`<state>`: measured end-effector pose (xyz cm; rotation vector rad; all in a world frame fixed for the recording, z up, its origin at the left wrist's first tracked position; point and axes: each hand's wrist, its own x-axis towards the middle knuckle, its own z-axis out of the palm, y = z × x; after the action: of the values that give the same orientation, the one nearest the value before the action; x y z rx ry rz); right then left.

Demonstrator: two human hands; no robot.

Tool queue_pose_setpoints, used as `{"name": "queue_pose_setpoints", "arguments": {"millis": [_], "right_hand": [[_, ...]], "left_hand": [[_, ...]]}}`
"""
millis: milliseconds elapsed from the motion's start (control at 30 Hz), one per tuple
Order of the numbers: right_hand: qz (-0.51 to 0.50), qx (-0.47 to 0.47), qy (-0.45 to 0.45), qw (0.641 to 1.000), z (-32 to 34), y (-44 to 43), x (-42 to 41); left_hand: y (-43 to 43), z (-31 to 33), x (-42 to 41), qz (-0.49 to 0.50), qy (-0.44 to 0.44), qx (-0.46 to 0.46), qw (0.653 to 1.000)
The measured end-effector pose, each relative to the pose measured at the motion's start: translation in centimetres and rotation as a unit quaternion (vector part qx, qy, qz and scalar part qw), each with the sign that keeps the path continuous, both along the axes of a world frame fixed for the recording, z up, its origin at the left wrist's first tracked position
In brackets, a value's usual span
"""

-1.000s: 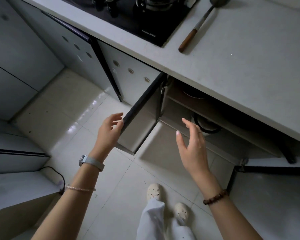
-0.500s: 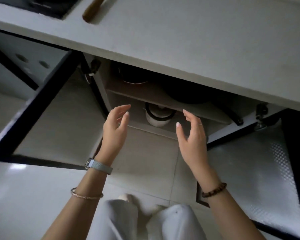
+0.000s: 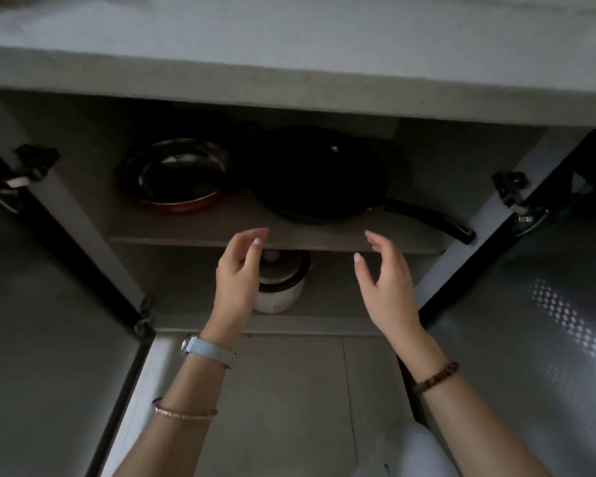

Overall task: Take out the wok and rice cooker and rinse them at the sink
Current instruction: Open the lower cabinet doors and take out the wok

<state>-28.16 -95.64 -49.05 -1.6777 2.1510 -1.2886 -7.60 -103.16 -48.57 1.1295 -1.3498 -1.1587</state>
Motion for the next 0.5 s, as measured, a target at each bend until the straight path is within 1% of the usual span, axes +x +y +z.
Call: {"name": "queue_pose_setpoints", "arguments": {"millis": [67,133,300,367,433,500], "right_hand": [[-0.007,-0.009,0.014,1.000,-1.9,-1.2,-1.4],[-0.017,-0.007,0.023,1.000,-3.3,-2.2,-2.8],[-0.034,-0.040,0.061,0.997,-5.0,-4.4,-6.4],[-0.060,-0.049,0.099,0.992,-4.9,-5.2,-8.4],[-0.099,-0.027,0.147,0.984,-4.4,-6.0,-10.6],[-0.130,0.020,0.166,0.977,-4.0,-6.8,-12.7]], "left_hand": [[-0.9,-1.7,-1.2,-0.011,0.057,0.028,0.998],[-1.6,-3.2,-2.2,-0.022,0.087,0.038,0.995],[-2.8,-5.9,-4.3,-0.039,0.103,0.047,0.993],[-2.9,-6.4,-5.0,-0.048,0.109,0.054,0.991],[-3.0,-6.6,-5.8,-0.056,0.115,0.054,0.990],[-3.1,-6.5,-6.6,-0.064,0.114,0.058,0.990]]}}
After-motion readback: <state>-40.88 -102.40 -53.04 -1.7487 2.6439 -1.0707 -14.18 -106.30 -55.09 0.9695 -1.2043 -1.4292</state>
